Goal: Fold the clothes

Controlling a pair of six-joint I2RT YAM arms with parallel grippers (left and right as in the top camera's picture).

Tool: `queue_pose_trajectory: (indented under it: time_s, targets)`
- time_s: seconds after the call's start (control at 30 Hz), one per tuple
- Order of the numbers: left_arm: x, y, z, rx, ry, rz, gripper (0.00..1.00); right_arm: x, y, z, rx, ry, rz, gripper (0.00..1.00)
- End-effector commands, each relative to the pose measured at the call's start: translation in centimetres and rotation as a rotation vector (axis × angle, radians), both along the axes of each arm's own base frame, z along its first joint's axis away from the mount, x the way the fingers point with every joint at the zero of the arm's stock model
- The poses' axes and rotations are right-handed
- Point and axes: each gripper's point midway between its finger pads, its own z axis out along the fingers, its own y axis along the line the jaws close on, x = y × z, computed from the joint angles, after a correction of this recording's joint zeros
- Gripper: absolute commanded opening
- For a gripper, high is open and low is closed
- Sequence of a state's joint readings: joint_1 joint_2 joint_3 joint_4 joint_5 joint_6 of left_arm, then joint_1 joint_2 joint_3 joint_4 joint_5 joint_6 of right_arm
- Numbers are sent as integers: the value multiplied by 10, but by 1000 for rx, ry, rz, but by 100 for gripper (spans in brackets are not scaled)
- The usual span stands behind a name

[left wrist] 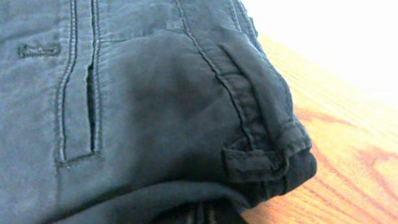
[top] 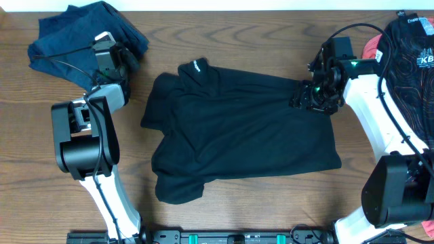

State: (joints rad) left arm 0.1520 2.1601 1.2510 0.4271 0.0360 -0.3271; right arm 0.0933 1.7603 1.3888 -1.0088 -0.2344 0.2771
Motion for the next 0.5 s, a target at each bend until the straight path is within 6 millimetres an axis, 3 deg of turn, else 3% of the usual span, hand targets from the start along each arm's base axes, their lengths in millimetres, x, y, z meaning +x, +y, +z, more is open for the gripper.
queue_pose_trajectory:
  time_s: [0.0, 0.03, 0.07, 0.23, 0.37, 0.4, 0.47]
  targets:
    - [0, 6, -5, 16, 8, 26, 32, 1, 11, 6, -2, -21, 38, 64]
    - [0, 6, -3, 15, 10, 25, 46, 0, 12, 6, -2, -21, 41, 64]
    - [-1, 5, 0, 11, 15, 21, 50, 1, 13, 6, -2, -23, 44, 65]
    - [-7, -12, 43, -31, -4, -52, 53, 3, 7, 5, -45, -27, 12, 73]
    - [-25, -49, 92, -122, -12, -205, 70, 3, 7, 5, -46, -27, 12, 80]
    - [-40, -69, 112, -149, 1, -280, 77, 3, 7, 5, -46, -27, 12, 82]
    - [-57, -91, 128, -116, 23, -387, 83, 3, 7, 5, -46, -27, 12, 84]
